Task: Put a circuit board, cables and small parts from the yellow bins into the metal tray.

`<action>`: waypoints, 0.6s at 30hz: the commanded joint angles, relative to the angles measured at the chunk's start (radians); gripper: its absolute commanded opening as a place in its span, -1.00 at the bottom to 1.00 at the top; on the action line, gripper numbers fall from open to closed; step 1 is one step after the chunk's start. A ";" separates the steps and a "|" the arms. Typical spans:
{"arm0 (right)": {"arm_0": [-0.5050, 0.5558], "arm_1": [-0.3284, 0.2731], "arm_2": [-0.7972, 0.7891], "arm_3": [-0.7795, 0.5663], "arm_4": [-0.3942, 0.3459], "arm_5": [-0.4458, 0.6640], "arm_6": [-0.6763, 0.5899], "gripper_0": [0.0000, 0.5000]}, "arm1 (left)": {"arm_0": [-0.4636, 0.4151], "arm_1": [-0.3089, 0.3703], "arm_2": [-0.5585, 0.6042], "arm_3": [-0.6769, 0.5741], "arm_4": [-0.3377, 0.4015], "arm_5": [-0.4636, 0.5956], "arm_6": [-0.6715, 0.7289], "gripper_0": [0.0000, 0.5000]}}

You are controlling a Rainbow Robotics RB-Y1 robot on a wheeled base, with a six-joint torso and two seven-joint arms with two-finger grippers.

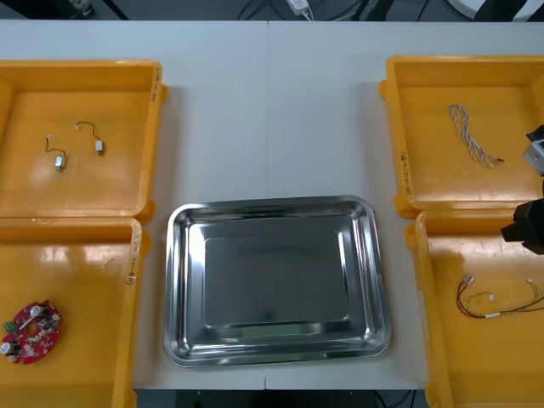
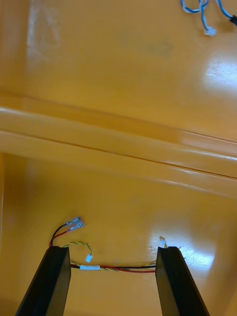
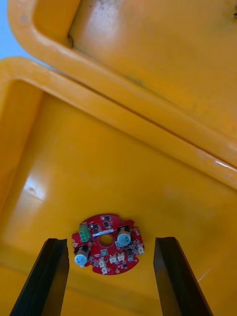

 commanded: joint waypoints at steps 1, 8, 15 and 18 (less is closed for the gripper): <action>0.035 -0.031 -0.020 -0.058 0.003 -0.013 0.136 1.00 | 0.082 0.050 0.043 -0.030 0.016 0.005 0.128 1.00; 0.118 -0.033 -0.059 -0.107 -0.003 -0.030 0.356 1.00 | 0.146 0.025 0.043 -0.028 0.014 0.005 0.198 1.00; 0.194 -0.034 -0.089 -0.152 -0.005 -0.042 0.547 1.00 | 0.188 -0.013 0.044 -0.028 -0.020 -0.029 0.206 1.00; 0.210 -0.034 -0.094 -0.150 -0.005 -0.043 0.636 1.00 | 0.194 -0.034 0.041 -0.028 -0.038 -0.048 0.204 1.00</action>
